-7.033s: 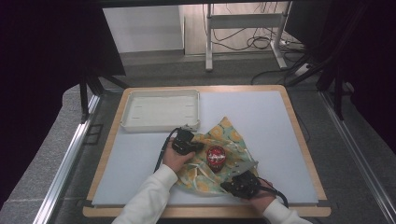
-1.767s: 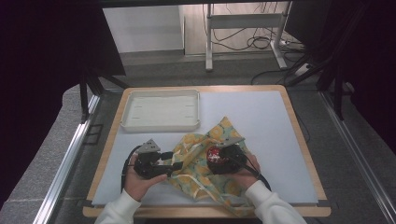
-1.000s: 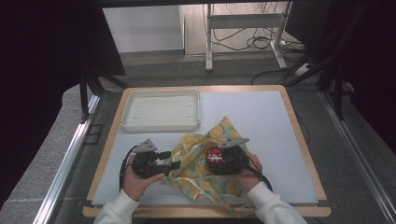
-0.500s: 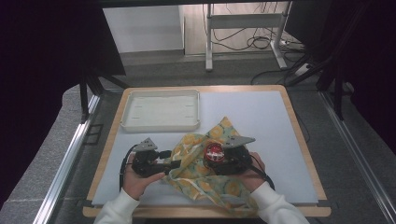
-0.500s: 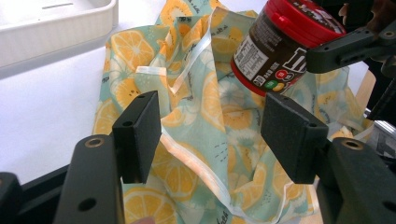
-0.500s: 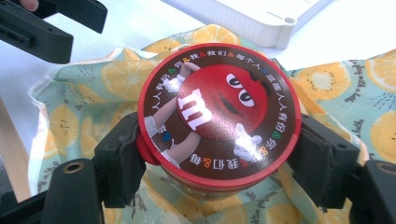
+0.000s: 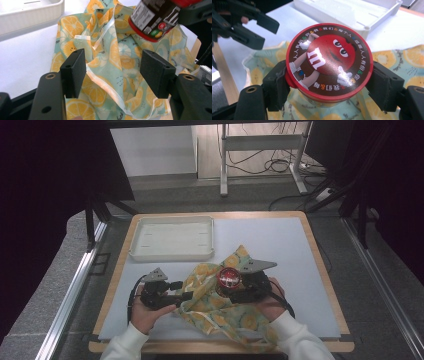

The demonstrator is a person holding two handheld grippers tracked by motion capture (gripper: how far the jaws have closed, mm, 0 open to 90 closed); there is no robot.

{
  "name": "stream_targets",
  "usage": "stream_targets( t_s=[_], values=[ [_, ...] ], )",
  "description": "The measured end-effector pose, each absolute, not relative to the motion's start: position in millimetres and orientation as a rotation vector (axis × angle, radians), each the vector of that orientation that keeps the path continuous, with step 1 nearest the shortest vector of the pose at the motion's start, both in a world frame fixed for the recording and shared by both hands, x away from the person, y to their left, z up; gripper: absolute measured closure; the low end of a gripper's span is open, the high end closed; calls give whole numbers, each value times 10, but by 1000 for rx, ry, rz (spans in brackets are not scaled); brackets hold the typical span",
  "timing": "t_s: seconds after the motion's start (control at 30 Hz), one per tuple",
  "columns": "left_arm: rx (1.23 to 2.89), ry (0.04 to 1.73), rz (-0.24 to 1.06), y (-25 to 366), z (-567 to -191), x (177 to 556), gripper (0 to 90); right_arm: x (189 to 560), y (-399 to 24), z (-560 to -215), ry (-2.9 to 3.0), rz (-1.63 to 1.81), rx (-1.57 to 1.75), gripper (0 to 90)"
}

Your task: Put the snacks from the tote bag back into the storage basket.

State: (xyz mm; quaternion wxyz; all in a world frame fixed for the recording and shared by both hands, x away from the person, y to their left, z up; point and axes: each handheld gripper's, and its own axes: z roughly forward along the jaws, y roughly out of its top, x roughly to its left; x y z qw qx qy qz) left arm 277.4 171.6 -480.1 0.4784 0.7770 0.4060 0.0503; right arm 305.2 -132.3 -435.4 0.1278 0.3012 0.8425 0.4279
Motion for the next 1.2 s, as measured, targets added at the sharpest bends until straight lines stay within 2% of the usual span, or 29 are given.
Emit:
stream_targets(
  t_s=[0.67, 1.2],
  values=[
    [1910, 993, 128, 1698, -4820, 2776, 377, 3349, -1254, -4068, 2458, 1305, 886, 258],
    [1910, 997, 126, 1704, -4826, 2780, 377, 3614, -1130, -3980, 2464, 1306, 896, 258]
  ],
)
